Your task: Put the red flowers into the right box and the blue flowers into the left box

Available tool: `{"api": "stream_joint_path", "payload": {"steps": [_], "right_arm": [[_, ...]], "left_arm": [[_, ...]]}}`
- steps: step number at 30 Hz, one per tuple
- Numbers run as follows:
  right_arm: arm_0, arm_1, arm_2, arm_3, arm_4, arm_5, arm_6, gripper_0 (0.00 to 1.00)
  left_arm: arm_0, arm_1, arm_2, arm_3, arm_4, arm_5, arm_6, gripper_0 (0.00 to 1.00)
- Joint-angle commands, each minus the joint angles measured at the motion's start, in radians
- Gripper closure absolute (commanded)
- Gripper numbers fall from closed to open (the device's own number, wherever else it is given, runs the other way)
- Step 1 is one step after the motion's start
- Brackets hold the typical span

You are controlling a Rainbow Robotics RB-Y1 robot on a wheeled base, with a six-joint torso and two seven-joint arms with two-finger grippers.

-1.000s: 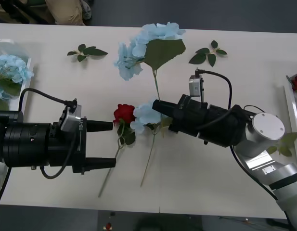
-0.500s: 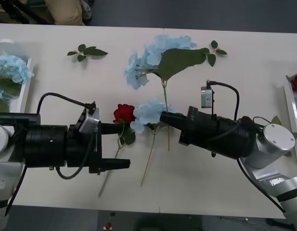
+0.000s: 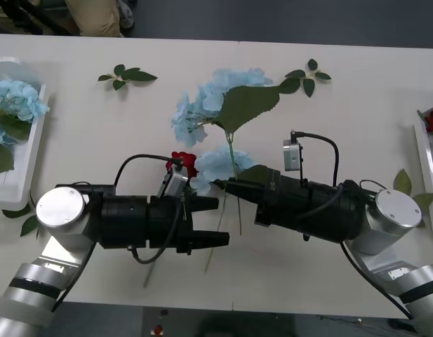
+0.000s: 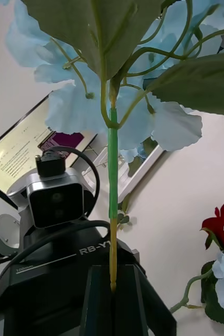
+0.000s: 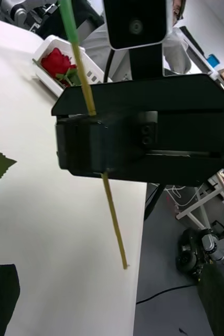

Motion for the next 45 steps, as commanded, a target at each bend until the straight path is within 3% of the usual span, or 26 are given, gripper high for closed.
{"api": "stream_joint_path", "payload": {"steps": [1,8,9,10,11,34,35,38,40,45], "right_arm": [[0.001,0.012,-0.001,-0.011,-0.006,-0.004,0.008,1.0],[-0.005,0.017,-0.001,-0.011,-0.006,-0.013,0.008,1.0],[-0.005,0.017,-0.001,-0.011,-0.006,-0.013,0.008,1.0],[-0.005,0.017,-0.001,-0.013,-0.006,-0.015,0.008,1.0],[-0.005,0.018,-0.001,-0.011,-0.006,-0.015,0.008,1.0],[-0.01,0.023,-0.001,-0.011,-0.006,-0.015,0.008,1.0],[-0.01,0.023,0.001,-0.011,-0.006,-0.018,0.008,0.74],[-0.014,0.023,-0.007,-0.011,-0.006,-0.024,0.008,0.13],[-0.019,0.023,-0.016,-0.011,-0.006,-0.024,0.008,0.0],[-0.031,0.023,-0.019,-0.011,-0.006,-0.024,0.008,0.0]], "left_arm": [[-0.035,-0.002,-0.063,0.038,0.057,-0.063,-0.064,0.0],[-0.067,-0.002,-0.187,0.047,0.115,-0.211,-0.064,0.02],[-0.072,-0.002,-0.206,0.048,0.131,-0.235,-0.064,0.41],[-0.073,-0.002,-0.218,0.047,0.141,-0.252,-0.064,0.87],[-0.073,-0.002,-0.221,0.048,0.143,-0.26,-0.064,0.99],[-0.072,-0.005,-0.216,0.047,0.186,-0.272,-0.064,1.0],[-0.072,-0.004,-0.215,0.048,0.189,-0.272,-0.064,1.0],[-0.07,-0.002,-0.212,0.047,0.207,-0.272,-0.064,1.0],[-0.07,0.003,-0.21,0.047,0.226,-0.272,-0.064,1.0],[-0.067,0.029,-0.195,0.048,0.259,-0.272,-0.064,1.0]]}}
